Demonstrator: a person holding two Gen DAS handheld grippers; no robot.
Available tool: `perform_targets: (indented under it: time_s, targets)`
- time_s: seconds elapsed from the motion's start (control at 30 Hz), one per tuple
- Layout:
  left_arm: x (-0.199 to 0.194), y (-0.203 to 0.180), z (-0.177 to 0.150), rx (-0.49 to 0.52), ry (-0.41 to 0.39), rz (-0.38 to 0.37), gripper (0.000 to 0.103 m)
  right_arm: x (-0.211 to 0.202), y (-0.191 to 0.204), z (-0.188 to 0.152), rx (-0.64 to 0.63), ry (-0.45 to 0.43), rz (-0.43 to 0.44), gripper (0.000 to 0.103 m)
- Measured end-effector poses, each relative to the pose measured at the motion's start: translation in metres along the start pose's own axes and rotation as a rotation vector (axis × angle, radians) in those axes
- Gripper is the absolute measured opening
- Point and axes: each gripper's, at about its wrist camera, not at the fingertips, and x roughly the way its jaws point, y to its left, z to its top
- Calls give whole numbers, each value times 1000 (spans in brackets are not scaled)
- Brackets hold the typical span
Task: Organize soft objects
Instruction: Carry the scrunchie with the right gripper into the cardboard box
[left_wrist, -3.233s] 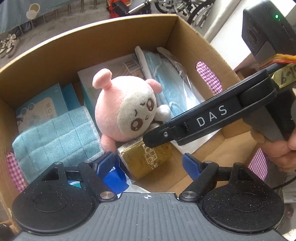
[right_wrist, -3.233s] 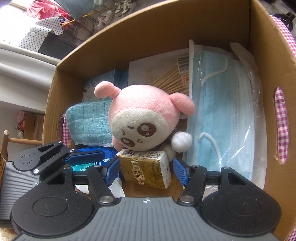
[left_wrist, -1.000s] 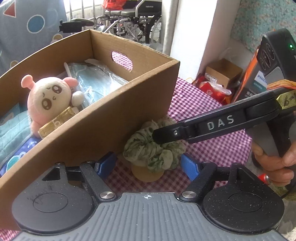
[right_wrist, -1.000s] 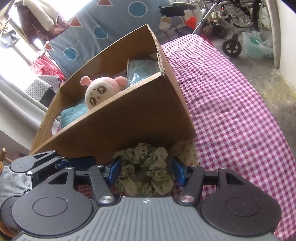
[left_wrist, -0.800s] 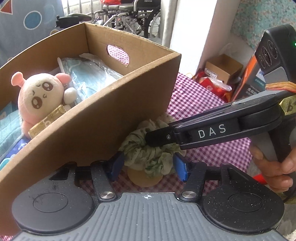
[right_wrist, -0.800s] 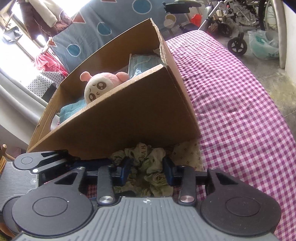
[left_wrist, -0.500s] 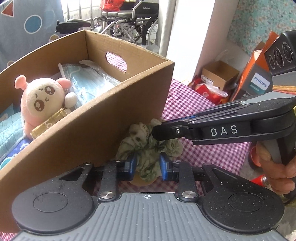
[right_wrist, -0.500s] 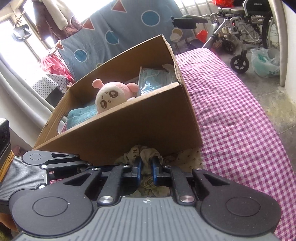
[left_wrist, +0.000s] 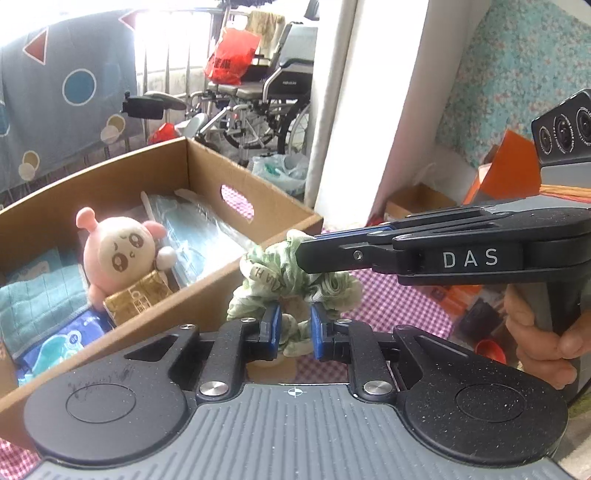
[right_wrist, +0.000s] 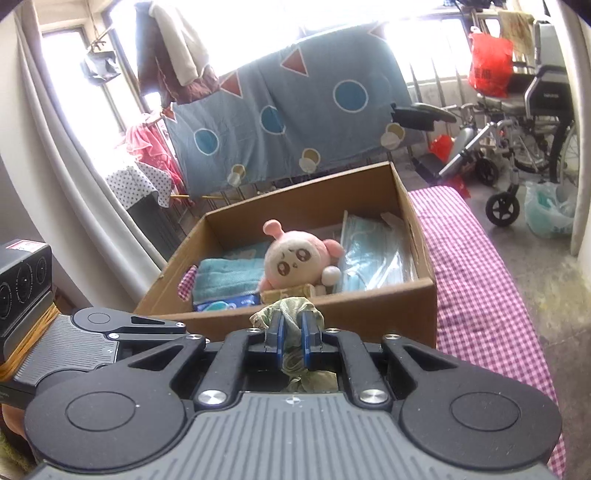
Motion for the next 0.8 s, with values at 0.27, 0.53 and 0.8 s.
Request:
perform_targets:
  time_s: [0.27,0.53,0.8]
  targets:
    - [-6,30,49,-26,-96,41,16,13,19,69,-117,-51,72,10]
    - [66,80,61,-149,45,30,18,104,-14,110,-66,160,109,10]
    - [79,104,49,-205,97,11,32,200,-46,100,-152,436,-39,10]
